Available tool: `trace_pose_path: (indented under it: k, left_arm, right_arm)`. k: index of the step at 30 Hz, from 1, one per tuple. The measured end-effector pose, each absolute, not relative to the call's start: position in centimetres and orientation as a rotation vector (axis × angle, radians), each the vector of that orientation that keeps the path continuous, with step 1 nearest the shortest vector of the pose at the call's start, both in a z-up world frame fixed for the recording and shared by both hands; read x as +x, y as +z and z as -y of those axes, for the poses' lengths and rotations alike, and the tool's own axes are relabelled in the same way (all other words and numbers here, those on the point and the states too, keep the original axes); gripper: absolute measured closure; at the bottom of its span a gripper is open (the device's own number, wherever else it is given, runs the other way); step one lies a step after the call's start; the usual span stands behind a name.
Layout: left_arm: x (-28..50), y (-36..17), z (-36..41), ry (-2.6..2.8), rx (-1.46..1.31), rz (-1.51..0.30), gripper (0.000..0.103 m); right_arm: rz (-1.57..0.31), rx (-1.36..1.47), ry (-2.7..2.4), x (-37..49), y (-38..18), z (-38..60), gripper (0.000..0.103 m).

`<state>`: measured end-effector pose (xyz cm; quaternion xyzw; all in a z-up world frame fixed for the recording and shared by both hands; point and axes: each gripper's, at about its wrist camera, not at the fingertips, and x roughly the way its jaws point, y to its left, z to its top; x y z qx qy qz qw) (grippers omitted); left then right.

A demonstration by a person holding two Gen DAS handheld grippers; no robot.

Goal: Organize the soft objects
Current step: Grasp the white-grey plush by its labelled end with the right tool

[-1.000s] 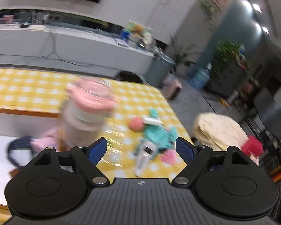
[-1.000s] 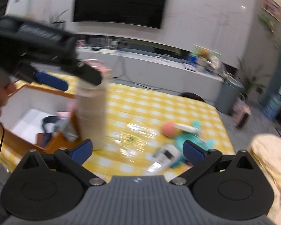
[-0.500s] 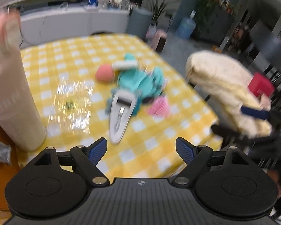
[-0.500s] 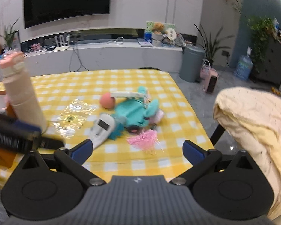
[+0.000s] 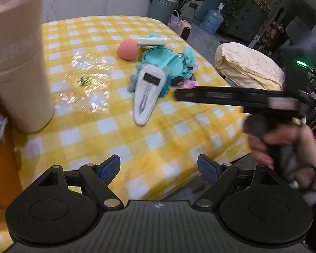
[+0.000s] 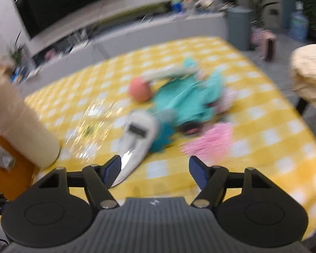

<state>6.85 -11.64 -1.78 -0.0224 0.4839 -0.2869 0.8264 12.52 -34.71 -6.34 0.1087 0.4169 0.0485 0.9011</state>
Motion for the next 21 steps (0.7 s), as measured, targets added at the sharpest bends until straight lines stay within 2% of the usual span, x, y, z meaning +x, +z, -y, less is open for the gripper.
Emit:
trace_pose_path:
  k: [5, 11, 16, 18, 21]
  left_arm:
    - [5.7, -1.6, 9.5, -0.568, -0.072, -1.033, 0.006]
    - [5.0, -0.9, 6.2, -0.495, -0.127, -1.018, 0.006]
    - [4.9, -0.6, 4.1, -0.450, -0.169, -1.009, 0.006]
    - [4.8, -0.6, 3.6, -0.441, -0.180, -1.008, 0.006]
    - [5.0, -0.7, 3.3, -0.442, -0.200, -0.997, 0.006]
  right_arm:
    - [-0.997, 0.333, 0.103, 16.7, -9.3, 32.6, 0.037]
    - [-0.996, 0.279, -0.057, 19.5, -9.6, 29.6, 0.039]
    - [-0.982, 0.181, -0.191, 19.9, -9.7, 27.6, 0.060]
    - [-0.973, 0.162, -0.210, 19.8, -9.7, 27.5, 0.079]
    - [-0.950, 0.176, -0.199, 18.6, -9.6, 28.6, 0.084]
